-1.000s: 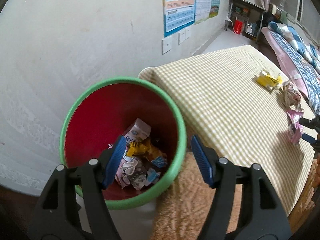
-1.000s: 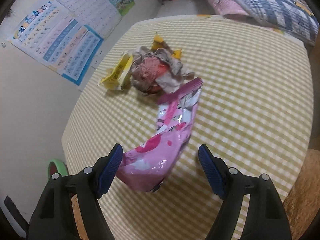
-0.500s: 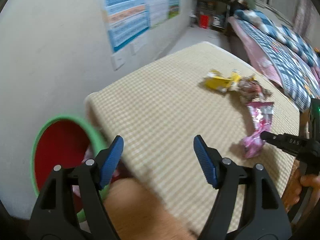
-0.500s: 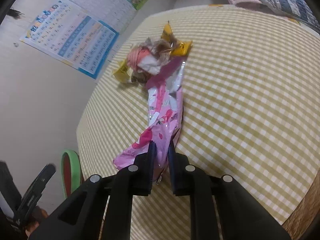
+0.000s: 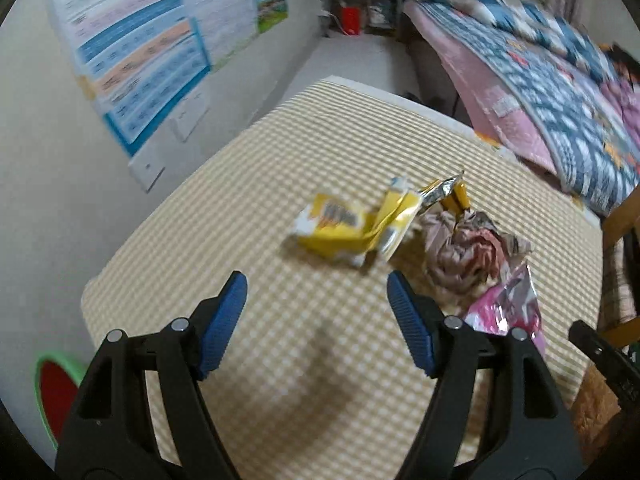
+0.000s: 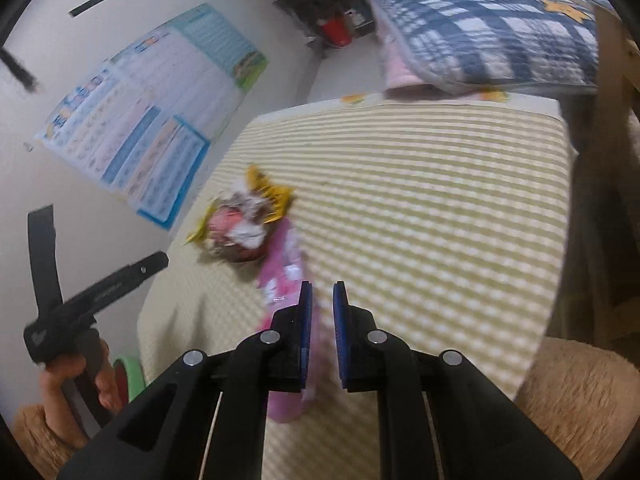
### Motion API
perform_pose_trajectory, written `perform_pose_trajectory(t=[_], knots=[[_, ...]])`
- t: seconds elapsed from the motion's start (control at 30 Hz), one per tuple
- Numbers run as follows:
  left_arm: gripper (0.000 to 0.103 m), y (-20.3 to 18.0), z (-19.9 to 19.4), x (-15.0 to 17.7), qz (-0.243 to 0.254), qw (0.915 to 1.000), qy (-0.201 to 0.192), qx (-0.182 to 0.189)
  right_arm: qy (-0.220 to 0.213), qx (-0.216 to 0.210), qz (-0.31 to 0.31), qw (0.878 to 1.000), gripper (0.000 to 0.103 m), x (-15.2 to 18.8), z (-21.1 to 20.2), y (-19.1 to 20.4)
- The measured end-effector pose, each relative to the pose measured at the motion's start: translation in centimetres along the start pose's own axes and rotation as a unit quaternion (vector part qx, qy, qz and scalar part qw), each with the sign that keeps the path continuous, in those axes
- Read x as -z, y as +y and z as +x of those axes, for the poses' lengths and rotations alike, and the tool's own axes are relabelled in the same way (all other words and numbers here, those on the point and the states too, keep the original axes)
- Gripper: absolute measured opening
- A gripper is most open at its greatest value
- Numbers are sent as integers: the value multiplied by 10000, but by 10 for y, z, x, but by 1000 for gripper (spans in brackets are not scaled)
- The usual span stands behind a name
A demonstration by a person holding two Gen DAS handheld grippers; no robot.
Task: Collect trash
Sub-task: 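Grasp the yellow juice box with the left tool while the right tool grasps the pink bag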
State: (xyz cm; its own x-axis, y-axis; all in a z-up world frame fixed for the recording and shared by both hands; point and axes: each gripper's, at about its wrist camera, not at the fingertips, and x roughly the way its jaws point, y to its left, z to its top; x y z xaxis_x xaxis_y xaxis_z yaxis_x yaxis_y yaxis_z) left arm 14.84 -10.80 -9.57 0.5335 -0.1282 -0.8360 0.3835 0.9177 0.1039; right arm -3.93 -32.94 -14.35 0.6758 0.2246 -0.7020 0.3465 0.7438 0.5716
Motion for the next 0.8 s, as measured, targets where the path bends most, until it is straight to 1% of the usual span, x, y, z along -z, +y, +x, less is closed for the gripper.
perform_pose_trajectory(t=[0.1, 0.13, 0.2, 0.23, 0.27, 0.3, 0.37, 0.4, 0.43, 0.5, 0.57, 0.63, 0.7, 0.77, 0.8], knots=[[69, -19, 13, -14, 508, 9987, 2, -31, 127, -97, 276, 9995, 11, -1, 8, -14], [69, -24, 17, -18, 672, 9977, 27, -46, 162, -158, 321, 9992, 14, -1, 10, -16], [69, -31, 28, -24, 928, 9955, 157, -99, 81, -313, 339, 9989, 15, -2, 10, -16], [69, -33, 34, -26, 993, 9947, 241, -112, 21, -423, 314, 9986, 28, -3, 8, -15], [69, -35, 44, -28, 1052, 9934, 432, -123, -37, -535, 260, 9982, 39, -4, 6, -13], [69, -36, 53, -31, 1070, 9924, 594, -147, -95, -690, 180, 9974, 56, -4, 6, -10], [71, -37, 65, -35, 1082, 9914, 725, -138, -129, -868, 26, 9961, 58, -4, 6, 0], [73, -39, 70, -36, 1120, 9905, 765, -206, -120, -919, -97, 9956, 59, -3, 7, 6], [73, -41, 74, -38, 1176, 9895, 787, -282, -72, -901, -261, 9956, 63, -2, 10, 13], [77, -46, 81, -40, 1382, 9859, 852, -409, 121, -835, -461, 9954, 64, 2, 20, 23], [80, -48, 85, -42, 1470, 9841, 897, -446, 362, -883, -490, 9942, 64, 5, 32, 29], [81, -47, 89, -45, 1463, 9836, 955, -448, 554, -834, -513, 9936, 64, 8, 42, 34], [81, -43, 92, -49, 1375, 9845, 977, -471, 630, -748, -612, 9933, 64, 10, 47, 40], [80, -41, 93, -50, 1347, 9848, 991, -462, 726, -654, -776, 9922, 56, 14, 50, 45], [77, -42, 93, -50, 1430, 9836, 984, -493, 830, -609, -856, 9910, 40, 15, 53, 48]])
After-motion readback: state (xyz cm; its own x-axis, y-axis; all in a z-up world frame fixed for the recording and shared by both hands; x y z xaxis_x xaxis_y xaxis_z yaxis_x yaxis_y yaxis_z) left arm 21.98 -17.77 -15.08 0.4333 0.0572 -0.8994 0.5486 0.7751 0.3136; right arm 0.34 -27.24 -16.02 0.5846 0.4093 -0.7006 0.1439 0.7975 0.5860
